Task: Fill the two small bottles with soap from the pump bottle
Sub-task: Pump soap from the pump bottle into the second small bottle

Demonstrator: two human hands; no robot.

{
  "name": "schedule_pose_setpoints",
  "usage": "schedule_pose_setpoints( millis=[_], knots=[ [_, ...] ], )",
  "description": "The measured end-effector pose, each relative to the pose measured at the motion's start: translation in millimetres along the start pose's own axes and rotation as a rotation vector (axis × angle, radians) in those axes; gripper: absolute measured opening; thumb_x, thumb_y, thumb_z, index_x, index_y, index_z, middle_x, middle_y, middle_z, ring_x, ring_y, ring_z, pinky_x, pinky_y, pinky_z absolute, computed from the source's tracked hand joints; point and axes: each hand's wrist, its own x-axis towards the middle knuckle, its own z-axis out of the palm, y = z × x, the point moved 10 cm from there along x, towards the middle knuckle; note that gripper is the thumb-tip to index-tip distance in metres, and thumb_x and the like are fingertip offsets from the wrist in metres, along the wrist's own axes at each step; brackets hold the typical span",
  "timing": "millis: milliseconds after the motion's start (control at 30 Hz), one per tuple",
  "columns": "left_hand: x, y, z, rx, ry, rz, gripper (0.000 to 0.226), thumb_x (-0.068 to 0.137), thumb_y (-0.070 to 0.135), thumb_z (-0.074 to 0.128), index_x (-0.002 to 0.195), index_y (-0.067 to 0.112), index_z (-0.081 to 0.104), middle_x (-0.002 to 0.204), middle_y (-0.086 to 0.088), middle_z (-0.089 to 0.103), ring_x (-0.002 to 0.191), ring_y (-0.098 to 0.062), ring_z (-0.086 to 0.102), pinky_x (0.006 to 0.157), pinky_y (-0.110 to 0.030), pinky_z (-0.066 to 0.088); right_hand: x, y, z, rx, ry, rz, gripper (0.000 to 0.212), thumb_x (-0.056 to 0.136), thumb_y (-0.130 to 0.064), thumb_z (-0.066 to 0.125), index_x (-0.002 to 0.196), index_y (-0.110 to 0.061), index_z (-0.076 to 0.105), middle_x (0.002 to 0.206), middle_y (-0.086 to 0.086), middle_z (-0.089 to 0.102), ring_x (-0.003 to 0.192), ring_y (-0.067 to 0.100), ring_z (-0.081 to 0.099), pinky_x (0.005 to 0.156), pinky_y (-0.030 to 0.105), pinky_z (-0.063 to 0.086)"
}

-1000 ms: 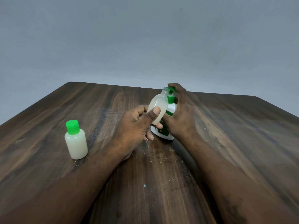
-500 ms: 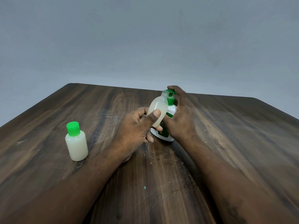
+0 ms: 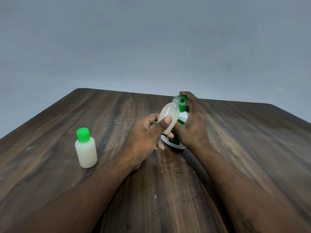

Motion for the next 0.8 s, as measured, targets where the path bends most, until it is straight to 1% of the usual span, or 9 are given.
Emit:
schedule_pose_setpoints(
  millis=[100, 233, 267, 433, 533, 600, 667, 733, 800],
  knots=[
    [0.3, 0.6, -0.1, -0.011, 0.000, -0.001, 0.041, 0.092, 0.053, 0.063, 0.115, 0.019, 0.070, 0.090, -0.007, 0.081, 0.050, -0.016, 0.059, 0.048, -0.023, 0.048, 0.0, 0.2, 0.1, -0.004, -0.004, -0.001, 0.085, 0.081, -0.021, 0.085, 0.148, -0.044, 0.039, 0.121, -0.017, 0.067, 0.101, -0.001, 0.068, 0.079, 0.023, 0.058],
    [1.2, 2.0, 0.8, -0.026, 0.008, -0.004, 0.041, 0.093, 0.053, 0.063, 0.115, 0.019, 0.070, 0.091, -0.007, 0.081, 0.050, -0.016, 0.059, 0.049, -0.021, 0.048, -0.7, 0.3, 1.3, -0.011, -0.025, 0.001, 0.090, 0.081, -0.023, 0.087, 0.152, -0.046, 0.036, 0.120, -0.038, 0.058, 0.107, -0.011, 0.063, 0.080, 0.014, 0.054],
    [1.1, 1.9, 0.8, -0.023, 0.010, -0.005, 0.040, 0.094, 0.052, 0.063, 0.115, 0.019, 0.070, 0.092, -0.007, 0.081, 0.050, -0.016, 0.059, 0.049, -0.021, 0.048, -0.6, 0.5, 0.9, -0.010, -0.023, 0.003, 0.090, 0.082, -0.023, 0.087, 0.152, -0.045, 0.036, 0.119, -0.040, 0.057, 0.107, -0.012, 0.062, 0.081, 0.013, 0.053],
    [0.8, -0.3, -0.8, -0.007, 0.012, -0.006, 0.036, 0.097, 0.050, 0.063, 0.114, 0.019, 0.070, 0.090, -0.007, 0.081, 0.050, -0.015, 0.059, 0.049, -0.021, 0.048, 1.0, 0.9, 0.1, -0.014, -0.009, 0.003, 0.082, 0.082, -0.022, 0.084, 0.149, -0.041, 0.040, 0.117, -0.031, 0.061, 0.105, -0.009, 0.063, 0.079, 0.021, 0.057],
    [-0.8, 0.5, 0.3, 0.000, 0.001, -0.007, 0.038, 0.093, 0.052, 0.064, 0.113, 0.020, 0.071, 0.089, -0.007, 0.081, 0.049, -0.015, 0.059, 0.048, -0.021, 0.048, 0.0, -0.1, -0.2, -0.024, -0.005, 0.001, 0.079, 0.083, -0.022, 0.084, 0.147, -0.037, 0.042, 0.112, -0.026, 0.064, 0.103, -0.007, 0.064, 0.077, 0.020, 0.058],
    [-0.3, 0.6, -0.1, 0.001, 0.003, -0.007, 0.038, 0.094, 0.052, 0.063, 0.114, 0.020, 0.070, 0.089, -0.007, 0.081, 0.049, -0.015, 0.059, 0.049, -0.021, 0.048, -0.3, -0.2, -0.6, -0.014, 0.000, 0.004, 0.081, 0.082, -0.023, 0.085, 0.149, -0.040, 0.041, 0.118, -0.019, 0.067, 0.104, -0.002, 0.066, 0.080, 0.024, 0.059],
    [0.7, 0.3, -0.3, -0.005, 0.006, -0.007, 0.037, 0.097, 0.050, 0.063, 0.116, 0.019, 0.070, 0.091, -0.007, 0.081, 0.050, -0.016, 0.059, 0.049, -0.021, 0.048, -0.7, -1.0, -0.7, -0.012, 0.000, 0.006, 0.085, 0.082, -0.023, 0.086, 0.150, -0.043, 0.039, 0.122, -0.021, 0.065, 0.107, -0.003, 0.065, 0.082, 0.027, 0.059],
    [1.2, 0.1, 0.5, -0.006, 0.008, -0.004, 0.037, 0.098, 0.049, 0.063, 0.117, 0.018, 0.070, 0.091, -0.007, 0.081, 0.050, -0.016, 0.060, 0.049, -0.021, 0.048, -1.0, -2.2, -0.6, -0.015, -0.007, 0.001, 0.087, 0.082, -0.023, 0.086, 0.152, -0.044, 0.037, 0.121, -0.027, 0.063, 0.104, -0.006, 0.065, 0.080, 0.025, 0.058],
    [1.7, 0.0, 0.4, -0.007, 0.011, -0.001, 0.036, 0.099, 0.047, 0.062, 0.117, 0.017, 0.069, 0.091, -0.007, 0.081, 0.050, -0.016, 0.059, 0.048, -0.020, 0.048, -1.3, -1.6, -0.5, -0.009, -0.010, -0.001, 0.089, 0.082, -0.021, 0.086, 0.153, -0.042, 0.037, 0.120, -0.026, 0.064, 0.102, -0.006, 0.065, 0.079, 0.022, 0.058]
  ],
)
